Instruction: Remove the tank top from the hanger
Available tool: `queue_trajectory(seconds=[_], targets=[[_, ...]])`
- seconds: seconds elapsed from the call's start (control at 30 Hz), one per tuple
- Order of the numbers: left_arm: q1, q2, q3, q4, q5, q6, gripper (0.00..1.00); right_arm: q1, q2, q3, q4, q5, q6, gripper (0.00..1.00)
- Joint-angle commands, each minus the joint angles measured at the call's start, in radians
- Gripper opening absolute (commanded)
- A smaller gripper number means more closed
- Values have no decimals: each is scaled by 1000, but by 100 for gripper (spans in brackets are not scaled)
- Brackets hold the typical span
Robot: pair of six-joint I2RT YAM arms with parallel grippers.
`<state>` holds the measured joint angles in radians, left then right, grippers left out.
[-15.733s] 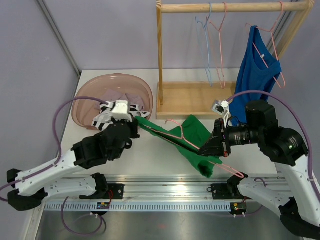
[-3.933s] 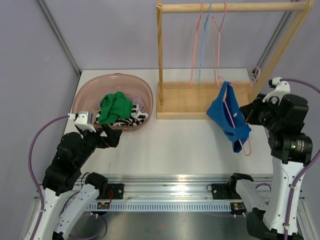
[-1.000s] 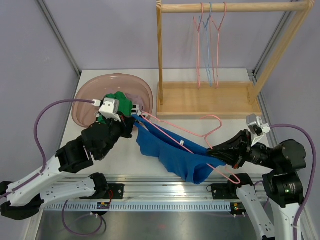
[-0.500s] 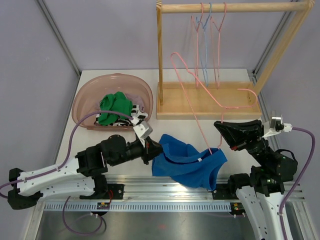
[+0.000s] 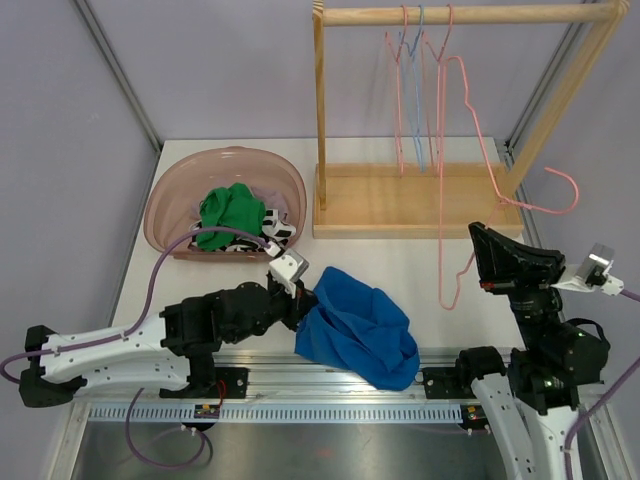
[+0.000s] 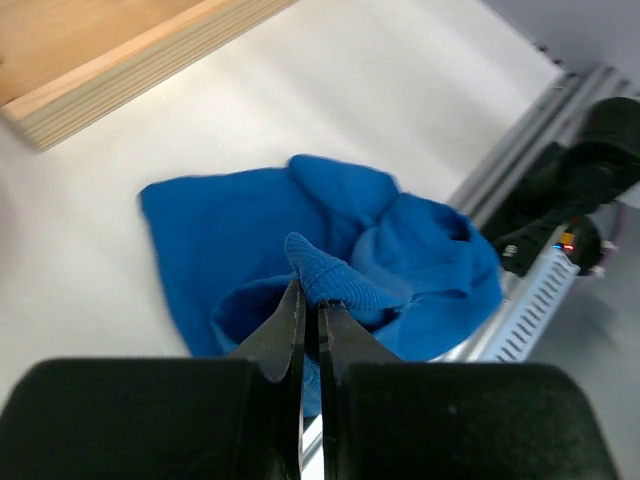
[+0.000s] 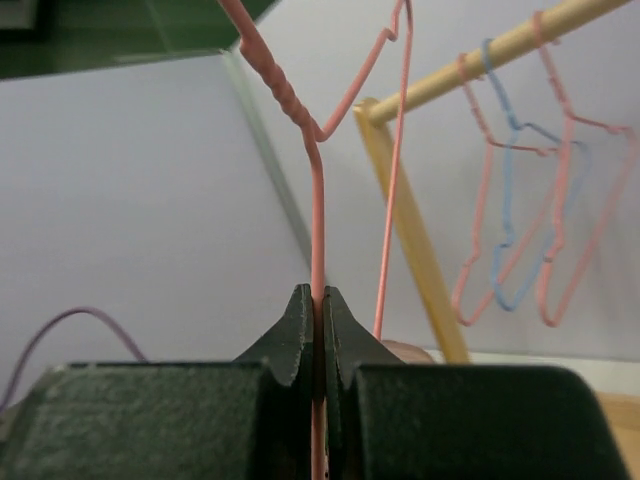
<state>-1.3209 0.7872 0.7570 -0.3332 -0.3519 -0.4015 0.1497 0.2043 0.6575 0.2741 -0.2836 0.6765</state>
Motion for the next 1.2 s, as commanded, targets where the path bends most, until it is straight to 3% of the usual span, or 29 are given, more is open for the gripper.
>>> queue_trajectory(seconds=[0.0, 0.13, 0.2, 0.23, 0.3, 0.4, 0.5, 0.7, 0.93, 1.17], targets=[[-3, -29, 56, -108, -214, -83, 0, 4, 61, 232, -476, 160, -257, 0], [-1, -57, 68, -194, -257, -106, 0, 5, 219, 431, -769, 253, -351, 0], [-1, -68, 73, -211, -265, -114, 6, 5, 330, 525, -849, 236, -379, 0], [-1, -69, 74, -214, -263, -114, 12, 7, 368, 543, -866, 230, -384, 0], [-3, -75, 80, -227, -262, -118, 53, 4, 421, 568, -868, 231, -382, 0], [-3, -85, 96, -268, -266, -138, 75, 5, 497, 599, -831, 256, -382, 0], [-1, -108, 114, -367, -315, -168, 85, 4, 611, 655, -805, 277, -397, 0], [-9, -163, 149, -506, -368, -230, 99, 4, 812, 810, -774, 277, -431, 0], [-12, -128, 191, -654, -377, -276, 99, 4, 1018, 1085, -800, 277, -459, 0], [-18, -135, 177, -641, -355, -284, 99, -1, 1277, 1424, -909, 277, -523, 0]])
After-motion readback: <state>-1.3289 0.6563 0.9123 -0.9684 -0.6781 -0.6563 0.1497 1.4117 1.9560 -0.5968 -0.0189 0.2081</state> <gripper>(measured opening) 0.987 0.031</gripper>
